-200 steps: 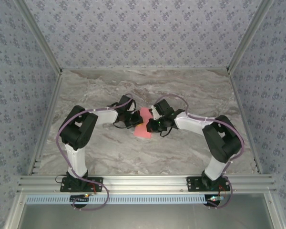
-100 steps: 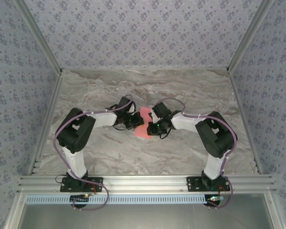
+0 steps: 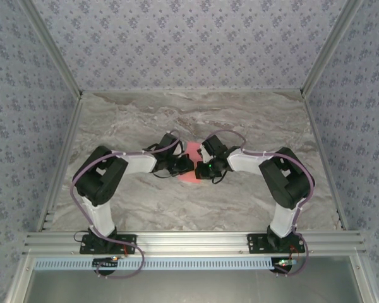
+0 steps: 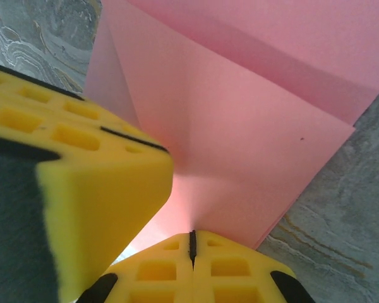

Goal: Fold a paper plane with a square sheet of paper (pick it up from the middle)
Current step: Fold the triangle a second time at the center of the table.

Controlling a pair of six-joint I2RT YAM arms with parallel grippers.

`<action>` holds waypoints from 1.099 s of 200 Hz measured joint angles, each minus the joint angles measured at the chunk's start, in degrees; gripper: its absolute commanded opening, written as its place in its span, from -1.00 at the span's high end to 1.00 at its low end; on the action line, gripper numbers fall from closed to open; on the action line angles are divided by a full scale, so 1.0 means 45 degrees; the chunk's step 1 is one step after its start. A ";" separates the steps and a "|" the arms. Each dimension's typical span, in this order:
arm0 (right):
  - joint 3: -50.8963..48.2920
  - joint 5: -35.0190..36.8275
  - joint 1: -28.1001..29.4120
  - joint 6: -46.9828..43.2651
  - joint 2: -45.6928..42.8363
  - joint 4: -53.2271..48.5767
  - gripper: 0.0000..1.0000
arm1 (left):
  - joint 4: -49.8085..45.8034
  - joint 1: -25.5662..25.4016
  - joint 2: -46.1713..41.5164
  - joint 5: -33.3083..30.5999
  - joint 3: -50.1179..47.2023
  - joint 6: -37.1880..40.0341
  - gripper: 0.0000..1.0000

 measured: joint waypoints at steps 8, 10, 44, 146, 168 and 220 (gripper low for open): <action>0.0000 -0.0010 0.0000 -0.0034 0.0000 0.0000 1.00 | -0.0078 0.0000 0.0165 -0.0083 0.0073 0.0141 0.86; 0.0000 -0.0005 0.0000 -0.0034 0.0000 0.0000 1.00 | -0.0092 0.0000 0.0189 -0.0097 0.0087 0.0165 0.86; -0.0063 -0.0005 -0.0029 -0.0355 0.0000 -0.0010 1.00 | -0.0588 -0.0010 0.0350 -0.0335 0.0418 0.0738 0.87; -0.0860 -0.0515 -0.0432 -0.1481 -0.0335 0.0821 1.00 | -0.1088 0.2234 0.0617 0.0160 0.0894 0.2608 0.61; -0.0869 -0.0617 -0.0520 -0.1447 -0.0423 0.0699 1.00 | -0.1156 0.2623 0.0627 0.0039 0.1073 0.2759 0.53; -0.0583 -0.0782 -0.0860 -0.0204 -0.0879 0.0272 0.74 | -0.1331 0.2652 -0.0223 -0.0427 0.1200 0.2429 0.01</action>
